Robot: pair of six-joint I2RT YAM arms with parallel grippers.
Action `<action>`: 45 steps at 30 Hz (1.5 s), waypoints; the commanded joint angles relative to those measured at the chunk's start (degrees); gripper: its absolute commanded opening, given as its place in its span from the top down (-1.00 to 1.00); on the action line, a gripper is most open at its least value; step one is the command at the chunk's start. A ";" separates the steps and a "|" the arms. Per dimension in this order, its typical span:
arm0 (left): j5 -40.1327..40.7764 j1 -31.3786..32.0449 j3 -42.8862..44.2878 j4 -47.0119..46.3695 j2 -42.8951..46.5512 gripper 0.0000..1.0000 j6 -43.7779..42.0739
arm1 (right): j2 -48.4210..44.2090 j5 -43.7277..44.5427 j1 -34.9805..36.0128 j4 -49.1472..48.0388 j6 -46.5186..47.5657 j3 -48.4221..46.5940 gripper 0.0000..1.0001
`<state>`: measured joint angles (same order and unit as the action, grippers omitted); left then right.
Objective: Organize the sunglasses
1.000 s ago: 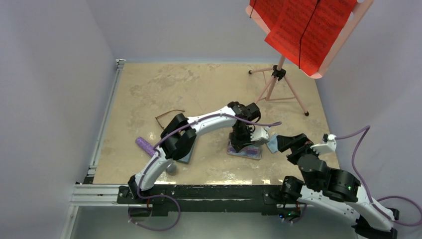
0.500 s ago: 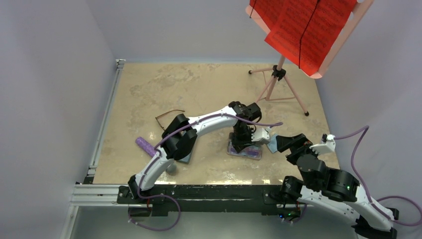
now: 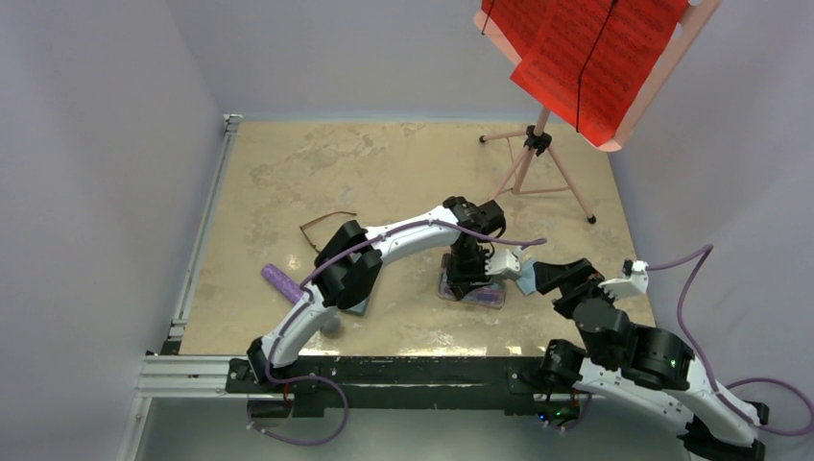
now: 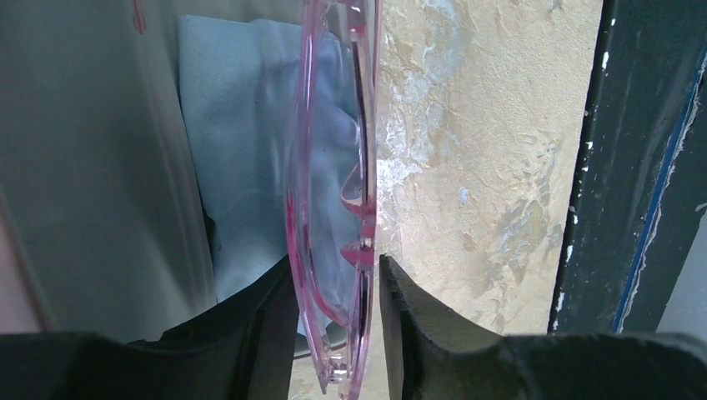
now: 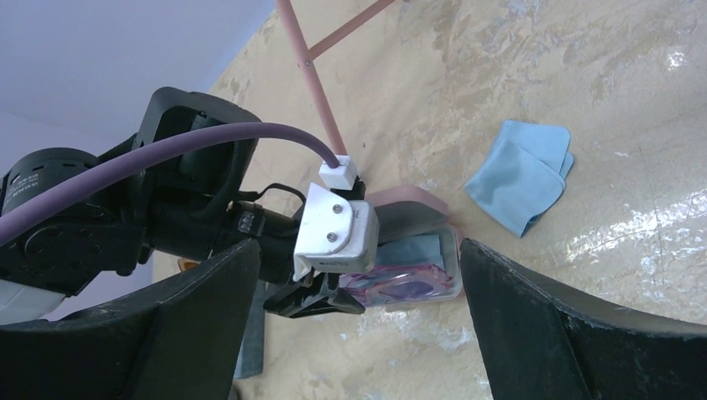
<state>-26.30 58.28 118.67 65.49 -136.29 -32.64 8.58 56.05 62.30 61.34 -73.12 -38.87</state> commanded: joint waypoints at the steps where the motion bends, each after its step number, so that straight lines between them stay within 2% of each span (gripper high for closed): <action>1: -0.34 0.18 2.34 -0.22 -0.56 0.09 -0.79 | -1.99 1.87 0.81 0.69 -1.40 -0.58 -0.89; 4: 0.60 0.18 2.19 -0.84 -0.34 -0.29 -0.23 | -1.92 1.96 0.81 0.63 -1.41 -0.64 -0.89; 8: 0.88 0.22 1.85 -1.19 0.17 -0.39 0.07 | -1.73 2.13 0.80 0.52 -1.41 -0.63 -0.89; 11: 0.72 0.21 0.97 -2.05 1.16 -0.57 0.61 | -1.64 2.12 0.80 0.45 -1.37 -0.60 -0.89; 14: 0.70 0.24 -0.55 -3.14 2.92 -0.92 1.27 | -1.51 2.08 0.85 0.23 -1.44 -0.42 -0.89; 15: 0.75 0.25 -1.29 -3.93 3.71 -0.99 1.60 | -1.50 2.00 0.81 0.19 -1.41 -0.34 -0.89; 31: 1.43 1.04 -14.80 -15.07 16.18 -1.00 7.88 | 0.26 1.57 0.82 -0.88 -1.54 0.49 -0.89; 40: 1.41 1.13 -27.13 -26.65 27.27 -1.00 14.32 | 5.46 -1.52 0.81 -7.11 6.50 0.57 -0.88; 45: 5.16 1.05 -40.50 -39.35 38.05 -1.00 23.69 | 10.22 -5.35 0.80 -15.16 16.35 1.09 -0.88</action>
<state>-24.05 59.07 86.13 38.76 -107.68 -18.06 15.20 53.63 62.41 54.76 -65.71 -37.26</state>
